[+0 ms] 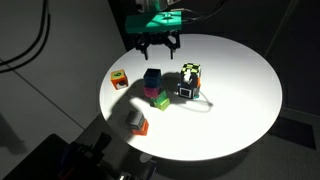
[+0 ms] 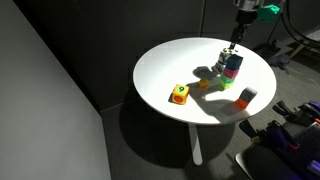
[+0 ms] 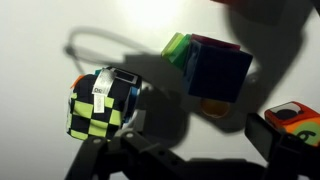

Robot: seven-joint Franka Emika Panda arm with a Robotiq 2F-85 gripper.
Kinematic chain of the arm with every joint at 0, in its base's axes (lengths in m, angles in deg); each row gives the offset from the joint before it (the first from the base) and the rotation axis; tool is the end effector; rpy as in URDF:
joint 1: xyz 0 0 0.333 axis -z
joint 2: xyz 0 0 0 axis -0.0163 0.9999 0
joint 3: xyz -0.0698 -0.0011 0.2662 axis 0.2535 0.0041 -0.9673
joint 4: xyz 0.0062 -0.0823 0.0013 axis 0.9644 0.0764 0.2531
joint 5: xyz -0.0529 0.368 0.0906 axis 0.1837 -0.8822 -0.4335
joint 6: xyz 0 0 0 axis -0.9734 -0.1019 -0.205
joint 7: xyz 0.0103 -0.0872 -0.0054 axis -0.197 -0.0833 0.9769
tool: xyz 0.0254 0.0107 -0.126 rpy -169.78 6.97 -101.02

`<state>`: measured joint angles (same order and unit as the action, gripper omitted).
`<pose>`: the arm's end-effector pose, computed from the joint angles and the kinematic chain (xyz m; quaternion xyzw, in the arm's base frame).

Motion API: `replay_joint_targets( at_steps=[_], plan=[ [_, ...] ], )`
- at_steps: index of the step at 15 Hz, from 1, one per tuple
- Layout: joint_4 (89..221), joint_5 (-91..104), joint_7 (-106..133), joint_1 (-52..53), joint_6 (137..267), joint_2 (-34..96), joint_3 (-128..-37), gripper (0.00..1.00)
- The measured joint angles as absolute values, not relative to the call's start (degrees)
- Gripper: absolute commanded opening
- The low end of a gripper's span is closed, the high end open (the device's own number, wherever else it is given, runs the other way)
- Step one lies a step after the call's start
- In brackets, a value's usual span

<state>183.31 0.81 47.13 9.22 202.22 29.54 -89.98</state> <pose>0.5549 -0.0452 0.2382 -0.9805 -0.1953 -0.0002 0.0231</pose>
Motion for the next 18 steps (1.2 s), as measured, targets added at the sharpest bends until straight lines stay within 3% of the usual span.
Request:
replay_joint_targets(
  at_steps=[18],
  plan=[
    [182.4,0.8,47.1,7.4,202.2,29.9,-89.9,1.0]
  ],
)
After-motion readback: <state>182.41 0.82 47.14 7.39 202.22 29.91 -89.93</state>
